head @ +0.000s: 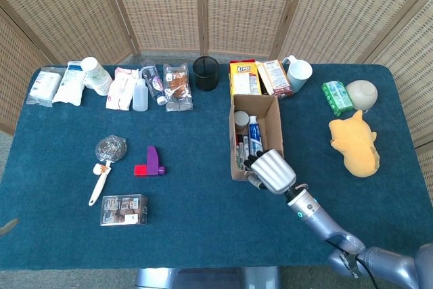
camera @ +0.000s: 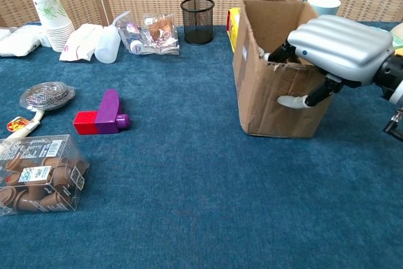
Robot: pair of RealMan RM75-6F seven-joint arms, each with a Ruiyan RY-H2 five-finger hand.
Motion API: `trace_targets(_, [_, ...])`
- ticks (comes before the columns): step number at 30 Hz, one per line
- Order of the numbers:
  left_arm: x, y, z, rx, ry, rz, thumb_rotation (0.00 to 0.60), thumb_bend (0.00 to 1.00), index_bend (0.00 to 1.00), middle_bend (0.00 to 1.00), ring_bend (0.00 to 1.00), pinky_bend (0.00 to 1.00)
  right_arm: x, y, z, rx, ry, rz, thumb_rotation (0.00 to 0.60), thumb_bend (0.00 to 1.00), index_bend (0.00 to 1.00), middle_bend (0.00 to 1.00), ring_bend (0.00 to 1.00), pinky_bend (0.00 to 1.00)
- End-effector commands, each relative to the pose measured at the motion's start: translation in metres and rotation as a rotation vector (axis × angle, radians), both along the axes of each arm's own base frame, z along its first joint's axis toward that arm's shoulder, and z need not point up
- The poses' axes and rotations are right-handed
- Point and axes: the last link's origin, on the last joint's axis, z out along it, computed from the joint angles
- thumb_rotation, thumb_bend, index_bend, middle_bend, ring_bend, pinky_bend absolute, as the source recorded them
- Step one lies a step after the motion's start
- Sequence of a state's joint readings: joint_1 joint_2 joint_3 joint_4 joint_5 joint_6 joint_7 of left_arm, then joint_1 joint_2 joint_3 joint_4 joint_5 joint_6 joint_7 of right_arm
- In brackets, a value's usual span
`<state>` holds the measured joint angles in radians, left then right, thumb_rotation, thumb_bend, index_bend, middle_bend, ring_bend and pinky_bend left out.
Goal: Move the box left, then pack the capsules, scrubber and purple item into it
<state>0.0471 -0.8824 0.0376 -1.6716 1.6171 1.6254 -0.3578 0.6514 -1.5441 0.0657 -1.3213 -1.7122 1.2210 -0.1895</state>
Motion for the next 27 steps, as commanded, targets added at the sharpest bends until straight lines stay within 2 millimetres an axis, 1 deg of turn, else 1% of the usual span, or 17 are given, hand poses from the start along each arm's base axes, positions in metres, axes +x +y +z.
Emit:
trace_targets(1, [0.0,0.0,-0.001,-0.002,0.001,0.0,0.6,0.01,0.0,0.0,0.0,0.0,0.01,0.004,0.009,0.014,0.041,0.114,0.6,0.49,0.72,0.63,0.59,0.81])
trace_targets(9, [0.001,0.0,-0.002,-0.004,0.002,-0.002,0.6,0.01,0.0,0.0,0.0,0.0,0.037,0.007,0.02,0.019,0.107,0.278,0.6,0.48,0.72,0.63,0.59,0.81])
trace_targets(13, [0.001,0.0,-0.001,-0.002,0.0,-0.002,0.6,0.01,0.0,0.0,0.0,0.0,0.049,0.005,0.019,0.018,0.112,0.306,0.6,0.48,0.72,0.63,0.59,0.81])
trace_targets(19, [0.0,0.001,0.0,-0.002,-0.004,0.001,0.6,0.01,0.0,0.0,0.0,0.0,0.067,0.004,0.009,0.011,0.101,0.344,0.6,0.47,0.72,0.63,0.59,0.81])
trace_targets(27, [-0.001,0.002,0.0,-0.004,-0.004,0.003,0.6,0.01,0.0,0.0,0.0,0.0,0.103,-0.001,-0.006,0.007,0.062,0.362,0.6,0.47,0.72,0.63,0.59,0.81])
